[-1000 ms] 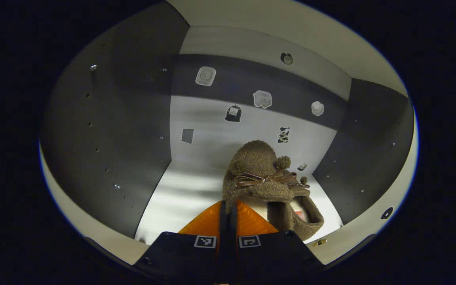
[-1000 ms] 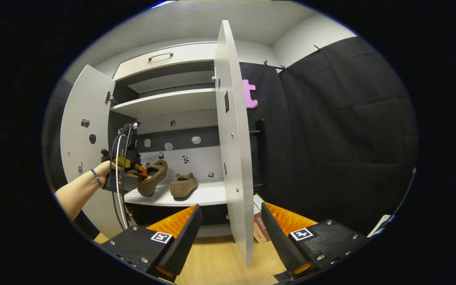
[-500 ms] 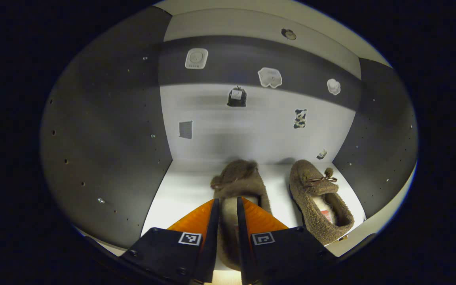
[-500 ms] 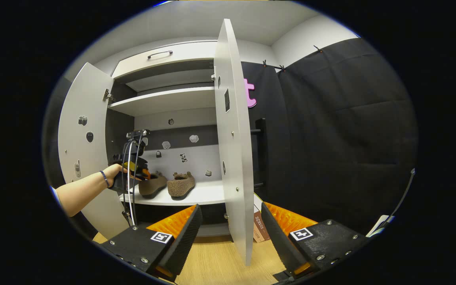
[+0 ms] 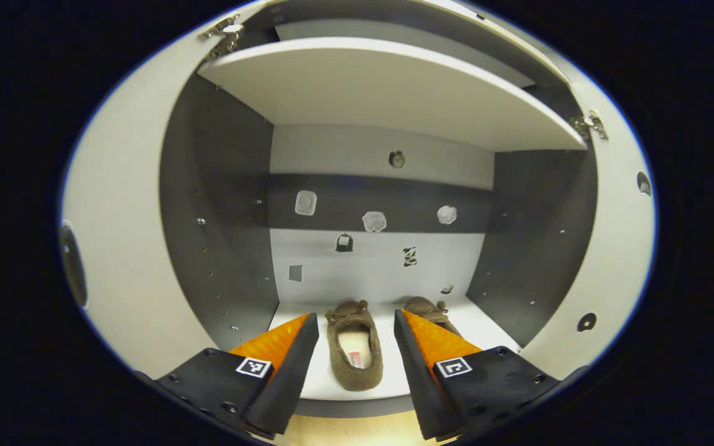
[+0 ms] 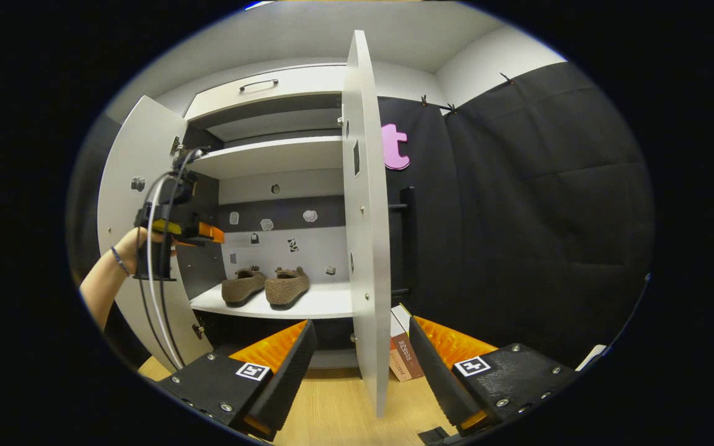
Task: Grab one shoe with the right hand and put it into the shoe cabinet, grab the other shoe with the left hand and put it into the shoe cabinet; then close the right door with the right hand and the left door with the left hand.
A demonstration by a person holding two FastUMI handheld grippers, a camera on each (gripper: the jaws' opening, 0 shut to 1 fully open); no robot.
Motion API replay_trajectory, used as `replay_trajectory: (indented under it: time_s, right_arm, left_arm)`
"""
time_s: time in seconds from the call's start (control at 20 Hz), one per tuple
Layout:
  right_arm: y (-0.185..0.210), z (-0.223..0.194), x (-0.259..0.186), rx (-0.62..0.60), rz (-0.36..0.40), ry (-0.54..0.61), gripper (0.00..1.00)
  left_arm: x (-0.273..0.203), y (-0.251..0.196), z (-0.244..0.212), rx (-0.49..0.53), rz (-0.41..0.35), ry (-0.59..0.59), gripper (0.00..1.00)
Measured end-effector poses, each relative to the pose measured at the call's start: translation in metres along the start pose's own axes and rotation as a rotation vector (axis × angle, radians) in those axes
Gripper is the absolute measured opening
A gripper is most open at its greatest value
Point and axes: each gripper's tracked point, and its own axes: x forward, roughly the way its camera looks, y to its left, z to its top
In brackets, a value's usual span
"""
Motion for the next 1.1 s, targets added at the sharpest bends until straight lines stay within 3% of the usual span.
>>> replay_trajectory:
  time_s: [0.35,0.65,0.9,1.1]
  right_arm:
    - [-0.047,-0.007,0.006,0.016,0.006,-0.004,0.93]
    - [-0.088,-0.026,0.029,-0.045,-0.017,0.007,0.93]
    - [-0.094,-0.048,0.053,0.020,0.032,0.055,0.93]
    - [-0.083,-0.055,0.062,0.029,0.079,0.067,0.93]
  left_arm:
    - [-0.124,-0.004,0.018,0.013,0.036,-0.151,0.98]
    - [-0.227,0.002,0.012,0.017,0.060,-0.246,0.97]
    - [-0.300,0.034,-0.005,-0.009,0.095,-0.269,0.97]
    - [-0.345,0.077,-0.022,0.023,0.193,-0.279,0.99]
